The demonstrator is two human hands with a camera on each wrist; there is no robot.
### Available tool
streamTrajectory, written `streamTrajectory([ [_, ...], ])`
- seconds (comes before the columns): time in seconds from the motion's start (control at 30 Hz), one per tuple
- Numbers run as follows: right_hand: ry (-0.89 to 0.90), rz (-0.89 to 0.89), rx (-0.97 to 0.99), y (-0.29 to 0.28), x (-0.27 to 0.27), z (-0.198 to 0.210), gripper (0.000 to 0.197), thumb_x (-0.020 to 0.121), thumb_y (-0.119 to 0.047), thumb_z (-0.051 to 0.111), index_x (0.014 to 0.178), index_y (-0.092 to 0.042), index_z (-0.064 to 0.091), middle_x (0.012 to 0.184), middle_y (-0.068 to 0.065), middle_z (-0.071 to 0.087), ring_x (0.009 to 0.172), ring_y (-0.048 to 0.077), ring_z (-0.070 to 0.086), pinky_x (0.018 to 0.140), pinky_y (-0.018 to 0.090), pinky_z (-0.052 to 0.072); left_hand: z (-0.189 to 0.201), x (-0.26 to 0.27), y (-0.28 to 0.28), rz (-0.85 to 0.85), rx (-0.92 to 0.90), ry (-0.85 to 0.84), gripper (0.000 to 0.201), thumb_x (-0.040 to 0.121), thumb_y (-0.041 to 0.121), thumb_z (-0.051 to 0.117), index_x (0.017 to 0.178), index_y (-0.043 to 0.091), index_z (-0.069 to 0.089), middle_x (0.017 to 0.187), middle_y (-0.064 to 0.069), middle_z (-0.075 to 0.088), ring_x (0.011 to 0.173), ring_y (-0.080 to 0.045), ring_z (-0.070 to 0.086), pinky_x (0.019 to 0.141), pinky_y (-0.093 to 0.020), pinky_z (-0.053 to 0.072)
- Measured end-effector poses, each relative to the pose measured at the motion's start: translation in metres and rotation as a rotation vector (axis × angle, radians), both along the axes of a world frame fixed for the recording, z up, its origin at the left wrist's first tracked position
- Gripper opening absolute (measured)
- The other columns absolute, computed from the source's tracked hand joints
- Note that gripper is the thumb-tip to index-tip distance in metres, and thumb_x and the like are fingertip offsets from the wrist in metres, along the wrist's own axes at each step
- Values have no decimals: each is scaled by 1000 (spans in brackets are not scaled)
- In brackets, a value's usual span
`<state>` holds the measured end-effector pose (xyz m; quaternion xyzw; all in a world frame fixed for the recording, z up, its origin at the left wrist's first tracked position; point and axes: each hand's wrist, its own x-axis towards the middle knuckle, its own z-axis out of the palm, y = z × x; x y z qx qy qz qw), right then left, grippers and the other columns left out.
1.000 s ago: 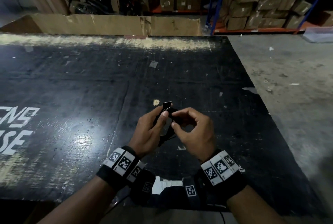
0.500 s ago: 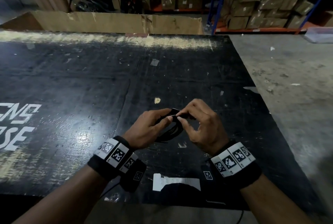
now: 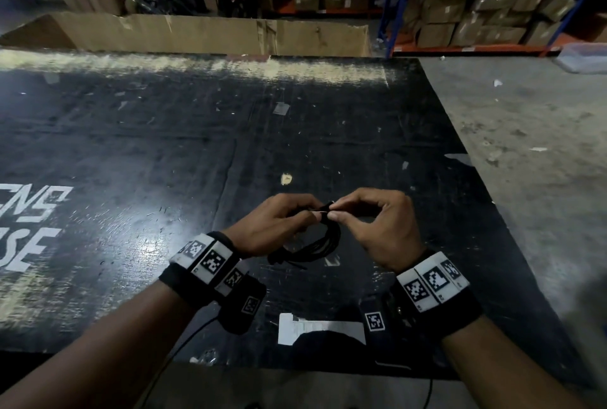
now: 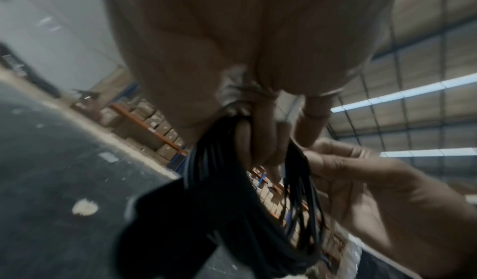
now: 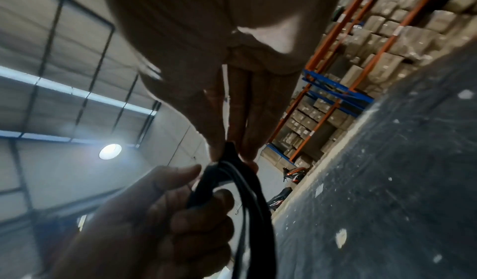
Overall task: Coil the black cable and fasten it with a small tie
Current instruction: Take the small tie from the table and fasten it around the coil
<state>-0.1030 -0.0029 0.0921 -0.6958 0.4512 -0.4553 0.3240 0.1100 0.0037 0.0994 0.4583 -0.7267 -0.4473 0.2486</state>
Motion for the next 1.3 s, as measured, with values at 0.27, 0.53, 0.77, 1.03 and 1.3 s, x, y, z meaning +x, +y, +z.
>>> streamTrajectory([
  [0.27,-278,-242,152,-19,-25,-19,21,69,-3,87,72,-11,69,70,8,72,65,18,68,70,42,60,-32,17,9,247,212,382,32,93,10,72,123,4,65,108,-17,74,97,-25,75,85,-34,61],
  [0.53,-412,-329,338,-26,-25,-51,23,69,0,87,80,-14,71,74,1,74,70,12,70,72,30,60,-55,11,-6,512,342,612,12,94,9,68,100,0,75,84,-10,78,73,-16,75,71,-24,61],
  [0.77,-228,-368,516,-71,-26,-74,22,69,2,86,71,-15,72,69,9,75,64,21,71,65,33,58,-76,11,-59,657,339,393,8,90,0,74,88,-7,71,64,-10,74,53,-11,72,55,-22,57],
  [1.03,141,-397,608,-143,-19,-95,14,71,-3,82,70,-15,74,62,-1,75,53,10,73,59,25,61,-113,-1,-140,778,310,72,15,83,8,84,72,12,75,67,-11,73,51,-19,66,44,-18,48],
  [1.3,386,-275,530,-154,-32,-105,5,76,-21,81,81,-22,80,80,1,80,79,16,76,84,30,60,-125,19,-154,751,285,-144,8,86,27,80,85,20,81,68,-1,75,47,-2,69,57,-15,58],
])
